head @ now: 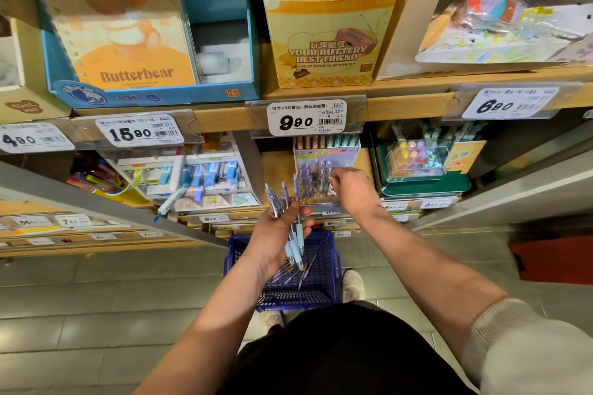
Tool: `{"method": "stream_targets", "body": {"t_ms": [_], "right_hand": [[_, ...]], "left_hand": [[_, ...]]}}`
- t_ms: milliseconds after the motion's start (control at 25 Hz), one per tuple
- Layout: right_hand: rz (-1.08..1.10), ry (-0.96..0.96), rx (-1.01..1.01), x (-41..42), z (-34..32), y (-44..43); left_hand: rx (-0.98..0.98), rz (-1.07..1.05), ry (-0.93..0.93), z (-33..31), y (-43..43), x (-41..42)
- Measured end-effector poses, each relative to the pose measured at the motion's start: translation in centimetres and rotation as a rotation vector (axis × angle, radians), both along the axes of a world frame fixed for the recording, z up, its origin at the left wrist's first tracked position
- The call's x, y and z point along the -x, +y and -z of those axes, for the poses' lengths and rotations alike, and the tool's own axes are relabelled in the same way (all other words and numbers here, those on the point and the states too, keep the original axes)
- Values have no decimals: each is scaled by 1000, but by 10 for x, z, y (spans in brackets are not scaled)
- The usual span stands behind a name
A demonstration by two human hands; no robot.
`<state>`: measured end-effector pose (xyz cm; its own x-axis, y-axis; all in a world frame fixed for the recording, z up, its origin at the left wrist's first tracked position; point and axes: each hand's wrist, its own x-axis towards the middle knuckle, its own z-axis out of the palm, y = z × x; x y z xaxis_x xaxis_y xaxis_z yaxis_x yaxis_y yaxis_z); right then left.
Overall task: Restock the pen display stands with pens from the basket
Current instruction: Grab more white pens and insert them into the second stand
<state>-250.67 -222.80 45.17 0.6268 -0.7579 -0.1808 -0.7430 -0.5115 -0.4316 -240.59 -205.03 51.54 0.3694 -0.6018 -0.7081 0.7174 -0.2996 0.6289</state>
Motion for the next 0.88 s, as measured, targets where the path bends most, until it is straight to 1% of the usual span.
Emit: {"method": "stream_targets", "body": {"t_ms": [120, 160, 200, 240, 280, 320, 360, 400, 440, 480, 560, 600, 680, 760, 840, 880], "right_hand": [[79, 148, -95, -1, -3, -3], [123, 164, -127, 0, -7, -4], [178, 118, -185, 2, -11, -3], [223, 10, -273, 6, -16, -2], [241, -132, -399, 10, -24, 3], [233, -273, -571, 13, -33, 10], [198, -368, -740, 14, -43, 17], [151, -408, -841, 14, -49, 22], [118, -413, -878, 13, -53, 25], [115, -410, -880, 12, -55, 27], [180, -425, -903, 11, -56, 28], [229, -464, -945, 11, -56, 28], [339, -623, -1003, 14, -59, 25], [464, -780, -947, 20, -61, 15], [564, -862, -840, 25, -61, 4], [581, -878, -784, 27, -58, 0]], "left_hand": [[-32, -7, -24, 2, -2, 0], [-40, 0, -40, 3, -2, 1], [-44, 10, -56, 5, -3, 1], [-45, 20, -67, 6, -3, 2], [-44, 30, -75, 7, -4, 3], [-42, 44, -80, 8, -5, 6], [-41, 63, -84, 9, -6, 8], [-40, 81, -85, 10, -8, 11], [-40, 93, -84, 11, -9, 12], [-41, 101, -85, 11, -10, 14], [-48, 104, -94, 11, -12, 17], [-50, 101, -98, 11, -13, 17], [-58, 77, -94, 11, -14, 15], [-71, 58, -90, 12, -14, 12], [-83, 65, -84, 12, -11, 11], [-83, 67, -76, 12, -10, 12]]}}
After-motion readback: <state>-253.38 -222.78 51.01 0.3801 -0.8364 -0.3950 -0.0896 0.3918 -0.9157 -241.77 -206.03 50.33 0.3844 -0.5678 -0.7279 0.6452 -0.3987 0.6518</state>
